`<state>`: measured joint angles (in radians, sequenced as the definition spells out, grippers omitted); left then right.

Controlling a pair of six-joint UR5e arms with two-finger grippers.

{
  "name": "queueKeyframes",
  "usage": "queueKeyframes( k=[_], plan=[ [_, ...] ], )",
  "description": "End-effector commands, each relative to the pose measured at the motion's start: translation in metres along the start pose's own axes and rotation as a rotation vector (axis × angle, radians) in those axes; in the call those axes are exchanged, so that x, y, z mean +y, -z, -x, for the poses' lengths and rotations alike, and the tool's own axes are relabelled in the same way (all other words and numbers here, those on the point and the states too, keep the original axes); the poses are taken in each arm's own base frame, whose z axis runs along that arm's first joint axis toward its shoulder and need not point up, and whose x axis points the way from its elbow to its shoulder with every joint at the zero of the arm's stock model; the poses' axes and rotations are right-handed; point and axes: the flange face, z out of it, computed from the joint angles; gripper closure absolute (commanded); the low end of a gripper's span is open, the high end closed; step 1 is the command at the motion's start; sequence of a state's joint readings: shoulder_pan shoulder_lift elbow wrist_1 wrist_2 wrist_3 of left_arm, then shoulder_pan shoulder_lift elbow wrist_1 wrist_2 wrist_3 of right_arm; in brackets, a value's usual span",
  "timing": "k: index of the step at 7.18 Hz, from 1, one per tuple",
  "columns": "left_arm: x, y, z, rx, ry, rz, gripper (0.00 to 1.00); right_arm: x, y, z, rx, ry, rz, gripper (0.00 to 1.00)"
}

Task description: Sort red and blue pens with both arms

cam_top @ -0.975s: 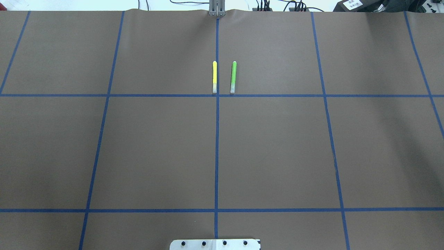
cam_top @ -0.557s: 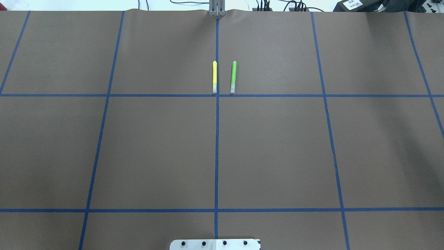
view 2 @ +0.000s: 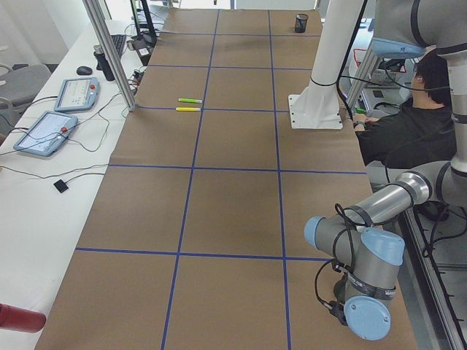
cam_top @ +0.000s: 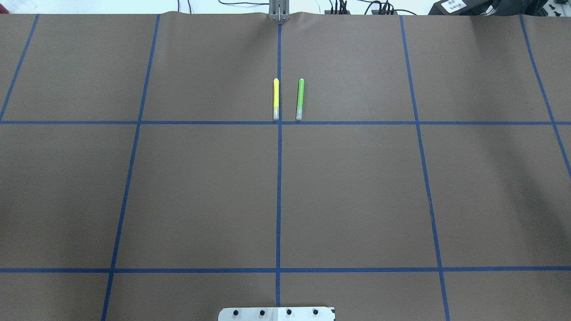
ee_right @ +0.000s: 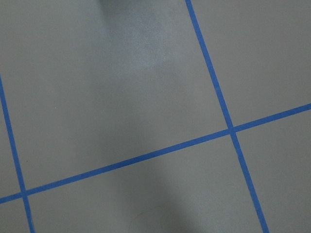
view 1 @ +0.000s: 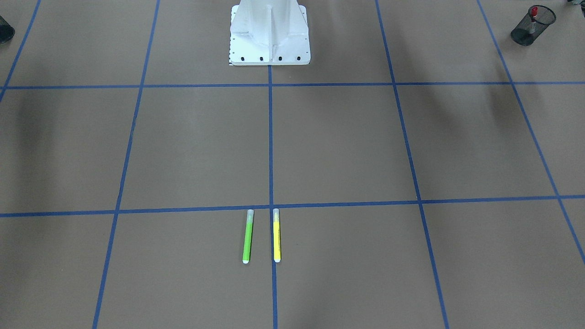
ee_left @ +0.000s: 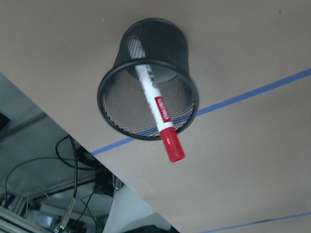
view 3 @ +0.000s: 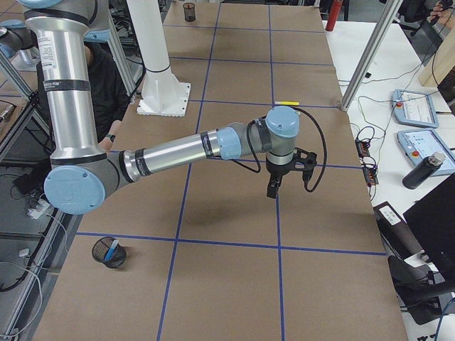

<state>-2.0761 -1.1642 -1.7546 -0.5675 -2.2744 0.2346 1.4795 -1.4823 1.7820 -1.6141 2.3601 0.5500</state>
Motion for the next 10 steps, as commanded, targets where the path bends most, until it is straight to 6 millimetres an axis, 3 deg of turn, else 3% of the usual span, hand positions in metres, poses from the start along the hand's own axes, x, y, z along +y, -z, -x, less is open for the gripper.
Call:
queueKeyframes(
  k=[1,2,3,4,5,6,7,8,10],
  plan=[
    [0.026,0.081,-0.086,-0.090,-0.226,-0.233,0.00,0.000,-0.008,0.010,-0.011,0.009,0.022,0.01],
    [0.049,0.105,-0.155,-0.195,-0.408,-0.331,0.00,0.009,-0.030,0.031,0.000,0.050,0.061,0.01],
    [0.059,0.131,-0.229,-0.271,-0.580,-0.423,0.00,0.016,-0.058,0.046,0.021,0.086,0.108,0.01],
    [0.066,0.145,-0.304,-0.331,-0.717,-0.480,0.00,0.008,-0.067,0.043,0.034,0.081,0.118,0.01],
    [0.070,0.126,-0.359,-0.367,-0.778,-0.476,0.00,0.004,-0.072,0.035,0.075,0.077,0.103,0.01],
    [0.076,0.108,-0.401,-0.350,-0.765,-0.545,0.00,0.003,-0.072,0.034,0.084,0.081,0.096,0.01],
    [0.069,0.103,-0.423,-0.294,-0.743,-0.633,0.00,0.004,-0.072,0.026,0.089,0.089,0.099,0.01],
    [0.046,0.103,-0.428,-0.268,-0.774,-0.676,0.00,-0.001,-0.062,0.008,0.086,0.093,0.088,0.01],
    [0.011,0.098,-0.432,-0.225,-0.875,-0.717,0.00,0.004,-0.043,-0.052,0.078,0.120,0.076,0.01]
  ],
)
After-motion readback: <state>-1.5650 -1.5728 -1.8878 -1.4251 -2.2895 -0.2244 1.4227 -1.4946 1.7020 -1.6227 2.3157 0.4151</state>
